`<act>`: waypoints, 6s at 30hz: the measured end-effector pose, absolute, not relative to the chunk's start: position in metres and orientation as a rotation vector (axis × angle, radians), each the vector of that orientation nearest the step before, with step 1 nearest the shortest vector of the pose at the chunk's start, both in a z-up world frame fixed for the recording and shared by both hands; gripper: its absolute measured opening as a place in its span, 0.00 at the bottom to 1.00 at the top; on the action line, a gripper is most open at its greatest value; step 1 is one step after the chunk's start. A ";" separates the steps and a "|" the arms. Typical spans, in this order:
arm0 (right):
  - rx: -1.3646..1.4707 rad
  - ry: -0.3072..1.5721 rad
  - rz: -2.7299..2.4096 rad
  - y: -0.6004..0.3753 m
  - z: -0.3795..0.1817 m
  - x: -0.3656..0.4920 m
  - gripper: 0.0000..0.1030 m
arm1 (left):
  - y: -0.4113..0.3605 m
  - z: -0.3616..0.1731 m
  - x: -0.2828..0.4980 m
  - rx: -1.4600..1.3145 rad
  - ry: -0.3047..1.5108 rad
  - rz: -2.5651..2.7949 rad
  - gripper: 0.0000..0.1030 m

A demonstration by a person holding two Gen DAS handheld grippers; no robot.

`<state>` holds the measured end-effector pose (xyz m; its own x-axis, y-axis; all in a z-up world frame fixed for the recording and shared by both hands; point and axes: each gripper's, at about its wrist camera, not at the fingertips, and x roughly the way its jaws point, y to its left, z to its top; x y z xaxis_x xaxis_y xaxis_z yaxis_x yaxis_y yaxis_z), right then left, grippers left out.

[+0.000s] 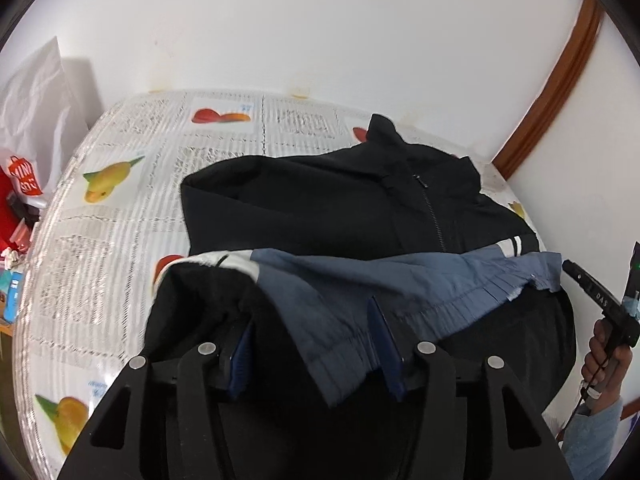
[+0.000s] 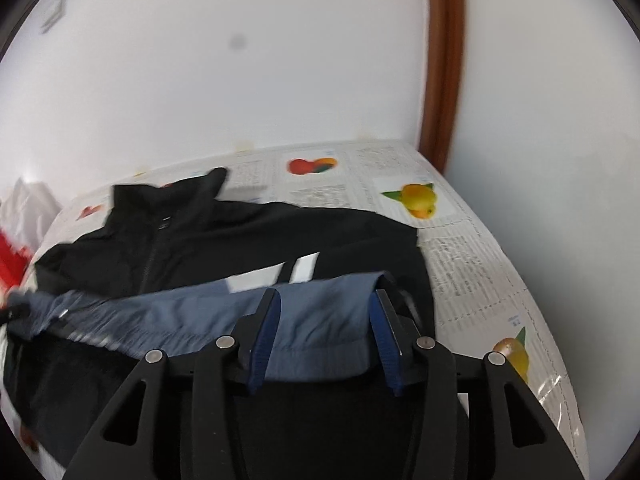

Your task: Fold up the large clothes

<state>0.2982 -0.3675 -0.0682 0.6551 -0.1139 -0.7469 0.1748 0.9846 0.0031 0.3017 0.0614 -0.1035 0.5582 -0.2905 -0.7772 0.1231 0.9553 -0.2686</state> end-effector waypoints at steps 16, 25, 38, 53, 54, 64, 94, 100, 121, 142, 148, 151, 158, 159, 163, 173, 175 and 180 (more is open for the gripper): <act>0.070 1.024 -0.059 -0.338 -0.125 0.260 0.16 | 0.054 -0.116 0.247 -0.157 0.962 -0.296 0.49; 0.042 1.036 -0.086 -0.332 -0.132 0.280 0.16 | 0.018 -0.137 0.259 -0.156 1.027 -0.415 0.40; 0.134 0.957 -0.170 -0.359 -0.116 0.322 0.16 | 0.001 -0.107 0.300 -0.108 0.874 -0.314 0.38; 0.029 0.915 -0.183 -0.364 -0.119 0.384 0.18 | 0.024 -0.082 0.347 -0.114 0.789 -0.249 0.39; 0.029 0.918 -0.184 -0.365 -0.121 0.386 0.18 | 0.024 -0.085 0.351 -0.102 0.794 -0.240 0.39; 0.007 0.949 -0.171 -0.373 -0.141 0.412 0.20 | 0.020 -0.091 0.371 -0.120 0.778 -0.234 0.54; -0.018 0.942 -0.183 -0.383 -0.139 0.397 0.25 | 0.051 -0.122 0.365 -0.070 0.852 -0.150 0.53; -0.033 0.958 -0.185 -0.387 -0.144 0.406 0.25 | 0.047 -0.134 0.376 -0.082 0.882 -0.137 0.51; -0.017 0.912 0.104 -0.291 -0.100 0.375 0.49 | 0.040 -0.117 0.342 -0.126 0.922 -0.145 0.60; -0.060 0.990 0.078 -0.220 -0.119 0.249 0.49 | 0.098 -0.105 0.210 -0.146 0.912 -0.036 0.63; -0.058 0.972 0.085 -0.216 -0.112 0.199 0.49 | 0.106 -0.107 0.175 -0.164 0.910 -0.011 0.63; -0.080 1.017 0.103 -0.212 -0.113 0.177 0.49 | 0.114 -0.111 0.157 -0.174 0.917 0.011 0.63; -0.218 0.956 0.193 -0.153 -0.107 0.157 0.49 | 0.137 -0.123 0.127 -0.202 0.943 0.032 0.63; -0.246 0.944 0.210 -0.140 -0.107 0.159 0.49 | 0.142 -0.125 0.122 -0.202 0.948 0.038 0.64; -0.324 0.923 0.300 -0.088 -0.115 0.175 0.50 | 0.157 -0.129 0.111 -0.210 0.963 0.058 0.64; -0.598 0.853 0.445 0.026 -0.137 0.194 0.53 | 0.188 -0.135 0.092 -0.252 0.958 0.018 0.66; -0.606 0.855 0.445 0.036 -0.138 0.199 0.53 | 0.188 -0.139 0.094 -0.265 0.967 -0.001 0.66; -0.556 0.872 0.463 0.057 -0.140 0.216 0.37 | 0.188 -0.143 0.102 -0.255 0.978 -0.010 0.66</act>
<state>0.2163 0.0566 -0.1396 0.5623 0.1526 -0.8127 -0.5878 0.7650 -0.2631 0.1023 0.1882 -0.1432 0.5609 -0.1225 -0.8188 -0.1065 0.9701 -0.2181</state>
